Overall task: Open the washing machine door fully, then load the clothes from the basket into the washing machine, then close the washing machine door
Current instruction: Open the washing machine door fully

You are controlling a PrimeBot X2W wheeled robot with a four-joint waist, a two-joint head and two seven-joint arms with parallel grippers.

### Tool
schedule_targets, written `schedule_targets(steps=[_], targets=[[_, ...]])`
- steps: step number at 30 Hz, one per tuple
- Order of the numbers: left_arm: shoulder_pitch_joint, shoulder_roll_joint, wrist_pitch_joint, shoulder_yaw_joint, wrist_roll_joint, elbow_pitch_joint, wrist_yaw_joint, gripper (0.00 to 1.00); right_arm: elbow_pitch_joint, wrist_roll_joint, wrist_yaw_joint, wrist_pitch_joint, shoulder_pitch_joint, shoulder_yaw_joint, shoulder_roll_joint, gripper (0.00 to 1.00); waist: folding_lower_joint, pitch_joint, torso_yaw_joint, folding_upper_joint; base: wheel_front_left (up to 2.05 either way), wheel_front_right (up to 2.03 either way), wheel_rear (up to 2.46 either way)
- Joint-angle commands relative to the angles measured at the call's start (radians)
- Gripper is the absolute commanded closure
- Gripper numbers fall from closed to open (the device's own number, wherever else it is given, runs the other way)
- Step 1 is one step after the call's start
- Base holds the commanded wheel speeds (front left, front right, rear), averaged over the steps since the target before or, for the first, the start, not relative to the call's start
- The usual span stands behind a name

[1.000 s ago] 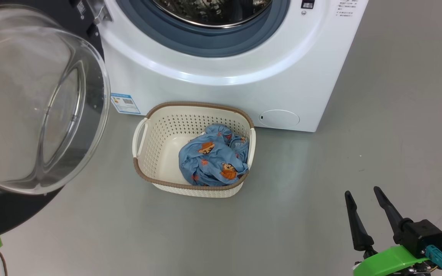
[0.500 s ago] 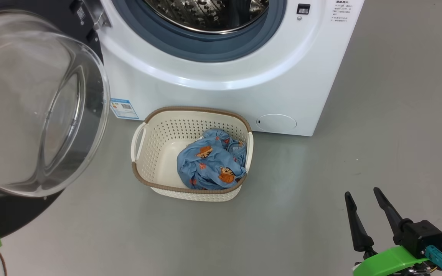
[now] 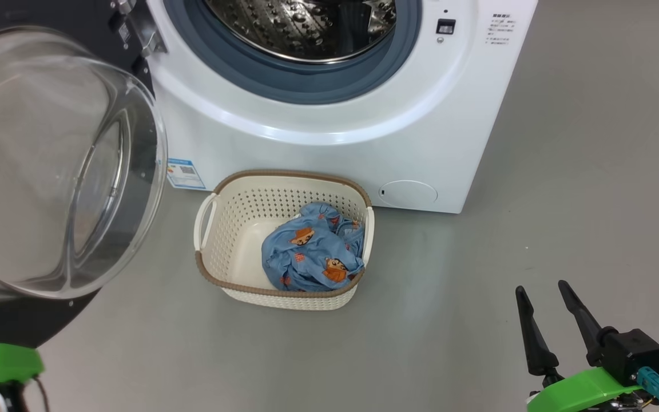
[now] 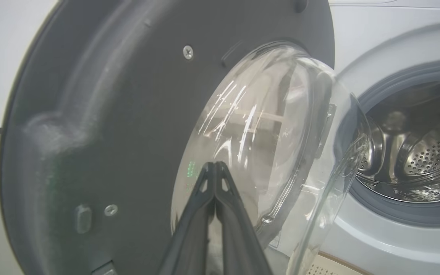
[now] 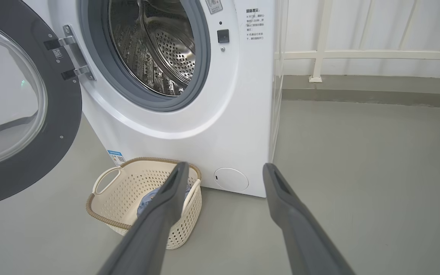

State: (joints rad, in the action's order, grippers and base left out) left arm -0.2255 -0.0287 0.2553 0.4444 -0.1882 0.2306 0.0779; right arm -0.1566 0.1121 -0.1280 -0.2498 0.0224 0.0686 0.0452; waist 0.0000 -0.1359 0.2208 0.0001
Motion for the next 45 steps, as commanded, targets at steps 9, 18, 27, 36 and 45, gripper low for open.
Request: schedule_targets(steps=[9, 18, 27, 36, 45], targets=[[0.064, -0.022, 0.006, -0.145, 0.004, -0.119, 0.015, 0.62, 0.023, 0.015, -0.003, -0.012, 0.006, -0.028, 0.005, 0.00, 0.0000, 0.020, -0.016, -0.0001, 0.00, 0.00, 0.00], [0.120, -0.022, 0.006, -0.299, -0.015, -0.132, -0.003, 0.00, 0.030, 0.029, -0.003, -0.012, -0.001, -0.014, 0.005, 0.00, 0.0000, 0.043, -0.049, -0.0001, 0.00, 0.00, 0.00], [0.168, -0.022, 0.006, -0.367, -0.021, -0.105, -0.002, 0.00, 0.045, 0.043, -0.003, -0.012, -0.019, -0.002, 0.005, 0.00, 0.0000, 0.075, -0.111, -0.0001, 0.00, 0.00, 0.00], [0.187, -0.027, 0.006, -0.390, 0.020, -0.056, 0.011, 0.00, 0.077, 0.021, -0.003, -0.012, -0.039, 0.001, 0.005, 0.00, 0.0000, 0.099, -0.153, -0.0001, 0.00, 0.00, 0.00], [0.206, -0.026, 0.006, -0.377, 0.027, -0.075, 0.023, 0.00, 0.099, 0.003, -0.003, -0.012, -0.060, 0.007, 0.005, 0.00, 0.0000, 0.109, -0.168, -0.0001, 0.00, 0.00, 0.00]])
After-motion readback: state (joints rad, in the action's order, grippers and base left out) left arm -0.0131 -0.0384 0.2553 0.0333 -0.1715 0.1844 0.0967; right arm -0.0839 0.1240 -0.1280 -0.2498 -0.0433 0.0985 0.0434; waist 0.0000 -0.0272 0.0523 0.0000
